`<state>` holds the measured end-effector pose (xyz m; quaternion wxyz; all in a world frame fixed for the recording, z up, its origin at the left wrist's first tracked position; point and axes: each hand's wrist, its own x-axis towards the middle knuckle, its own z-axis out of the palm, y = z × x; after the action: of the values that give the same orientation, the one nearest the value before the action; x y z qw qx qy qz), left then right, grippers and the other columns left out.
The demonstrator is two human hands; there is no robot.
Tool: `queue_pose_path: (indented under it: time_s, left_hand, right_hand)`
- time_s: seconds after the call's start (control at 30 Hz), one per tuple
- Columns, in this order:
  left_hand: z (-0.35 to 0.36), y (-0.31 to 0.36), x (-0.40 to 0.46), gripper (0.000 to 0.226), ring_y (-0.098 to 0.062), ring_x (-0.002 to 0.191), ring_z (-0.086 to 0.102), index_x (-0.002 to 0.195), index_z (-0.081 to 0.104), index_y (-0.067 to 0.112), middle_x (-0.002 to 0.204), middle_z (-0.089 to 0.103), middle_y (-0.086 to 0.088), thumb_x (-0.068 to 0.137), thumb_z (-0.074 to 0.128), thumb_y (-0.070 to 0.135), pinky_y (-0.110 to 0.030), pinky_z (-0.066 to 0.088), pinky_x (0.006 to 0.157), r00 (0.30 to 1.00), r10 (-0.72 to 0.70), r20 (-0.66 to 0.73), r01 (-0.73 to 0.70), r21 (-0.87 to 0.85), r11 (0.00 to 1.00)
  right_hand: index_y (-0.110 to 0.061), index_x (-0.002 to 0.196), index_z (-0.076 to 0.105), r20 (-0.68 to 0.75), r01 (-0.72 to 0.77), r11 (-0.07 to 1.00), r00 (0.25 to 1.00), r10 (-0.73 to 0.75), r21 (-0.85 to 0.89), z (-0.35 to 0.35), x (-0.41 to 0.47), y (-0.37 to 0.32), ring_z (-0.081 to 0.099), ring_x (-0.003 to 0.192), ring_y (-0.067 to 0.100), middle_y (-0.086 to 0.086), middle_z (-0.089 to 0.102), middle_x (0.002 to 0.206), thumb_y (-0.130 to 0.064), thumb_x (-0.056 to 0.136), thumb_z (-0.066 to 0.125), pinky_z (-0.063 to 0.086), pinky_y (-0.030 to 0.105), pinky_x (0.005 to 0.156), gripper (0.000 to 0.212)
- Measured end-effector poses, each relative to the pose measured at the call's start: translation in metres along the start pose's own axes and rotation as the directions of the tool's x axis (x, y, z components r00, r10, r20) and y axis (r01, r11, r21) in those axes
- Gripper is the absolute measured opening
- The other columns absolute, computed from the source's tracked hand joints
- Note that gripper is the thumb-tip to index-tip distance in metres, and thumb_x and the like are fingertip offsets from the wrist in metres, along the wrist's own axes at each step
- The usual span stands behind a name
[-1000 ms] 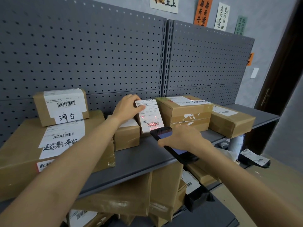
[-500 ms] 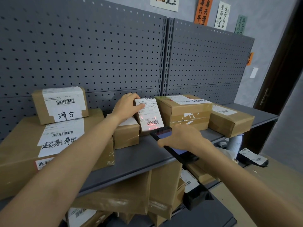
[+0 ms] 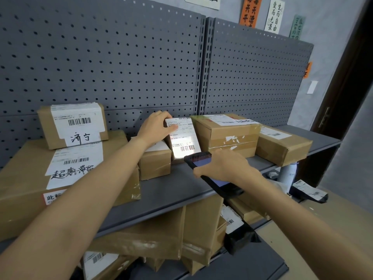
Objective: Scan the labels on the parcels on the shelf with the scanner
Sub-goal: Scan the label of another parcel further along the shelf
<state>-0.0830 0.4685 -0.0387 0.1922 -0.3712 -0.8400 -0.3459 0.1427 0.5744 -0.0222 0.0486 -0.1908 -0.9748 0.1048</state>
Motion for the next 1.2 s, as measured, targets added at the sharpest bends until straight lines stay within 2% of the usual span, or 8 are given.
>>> queue_pose_path:
  time_s: [0.3,0.47,0.63,0.73,0.9,1.07,1.2]
  left_hand:
    - [0.0,0.002,0.0,0.029,-0.014,0.098,0.055,0.11,0.062,0.015,0.111,0.062,-0.001,0.088,0.062,0.033,-0.026,0.041,0.076,1.0,-0.013,-0.006,0.013,-0.011,1.0]
    - [0.0,0.002,-0.001,0.029,-0.017,0.101,0.056,0.11,0.062,0.014,0.111,0.062,-0.002,0.088,0.062,0.033,-0.027,0.042,0.078,1.0,-0.011,-0.004,0.011,-0.005,1.0]
    - [-0.001,0.002,-0.001,0.03,-0.016,0.101,0.055,0.11,0.062,0.014,0.112,0.062,-0.002,0.087,0.063,0.034,-0.029,0.043,0.079,1.0,-0.009,-0.002,0.009,0.014,1.0]
    - [-0.001,0.003,-0.001,0.03,-0.015,0.1,0.055,0.109,0.062,0.015,0.111,0.062,-0.001,0.087,0.063,0.035,-0.028,0.041,0.078,1.0,-0.006,-0.001,0.006,0.022,1.0]
    - [-0.001,0.002,-0.001,0.03,-0.015,0.102,0.054,0.11,0.062,0.015,0.111,0.062,0.0,0.087,0.063,0.036,-0.028,0.039,0.079,1.0,-0.016,0.005,0.016,0.018,1.0]
    - [0.0,0.005,-0.002,0.03,-0.013,0.099,0.052,0.113,0.062,0.013,0.113,0.061,-0.002,0.089,0.062,0.032,-0.027,0.038,0.078,1.0,-0.022,0.014,0.021,0.01,1.0]
    - [0.001,-0.002,0.003,0.034,-0.021,0.107,0.058,0.12,0.06,0.012,0.12,0.063,-0.006,0.092,0.058,0.032,-0.031,0.043,0.08,0.993,-0.102,0.066,0.104,-0.013,0.995]
  right_hand:
    - [-0.013,0.061,0.038,-0.014,-0.015,1.0,1.0,0.015,0.004,0.003,0.001,0.01,0.04,0.064,0.022,-0.001,0.04,0.062,-0.054,0.07,0.065,0.025,0.026,0.049,0.049]
    - [-0.015,0.06,0.035,-0.013,-0.024,1.0,1.0,0.024,0.011,0.002,0.0,0.015,0.033,0.056,0.018,-0.001,0.037,0.06,-0.054,0.069,0.065,0.024,0.026,0.047,0.05]
    - [-0.015,0.06,0.034,-0.015,-0.014,1.0,1.0,0.014,0.014,0.002,-0.001,0.013,0.039,0.068,0.023,-0.001,0.036,0.061,-0.056,0.068,0.065,0.023,0.026,0.047,0.052]
    - [-0.015,0.06,0.035,-0.02,-0.009,1.0,1.0,0.009,0.01,0.003,-0.004,0.011,0.032,0.056,0.018,-0.001,0.035,0.06,-0.056,0.068,0.066,0.023,0.026,0.046,0.052]
    - [-0.014,0.061,0.035,-0.007,-0.024,1.0,1.0,0.024,0.006,0.003,-0.008,0.01,0.033,0.055,0.017,-0.001,0.037,0.062,-0.057,0.067,0.067,0.025,0.026,0.046,0.054]
    - [-0.014,0.06,0.036,-0.031,-0.014,1.0,0.999,0.014,0.016,0.0,-0.01,0.01,0.042,0.074,0.025,0.0,0.038,0.063,-0.057,0.069,0.066,0.025,0.027,0.048,0.053]
    - [-0.015,0.057,0.032,-0.039,-0.019,0.999,0.999,0.021,0.05,-0.002,-0.008,0.009,0.037,0.066,0.023,0.0,0.033,0.061,-0.056,0.07,0.067,0.023,0.027,0.047,0.056]
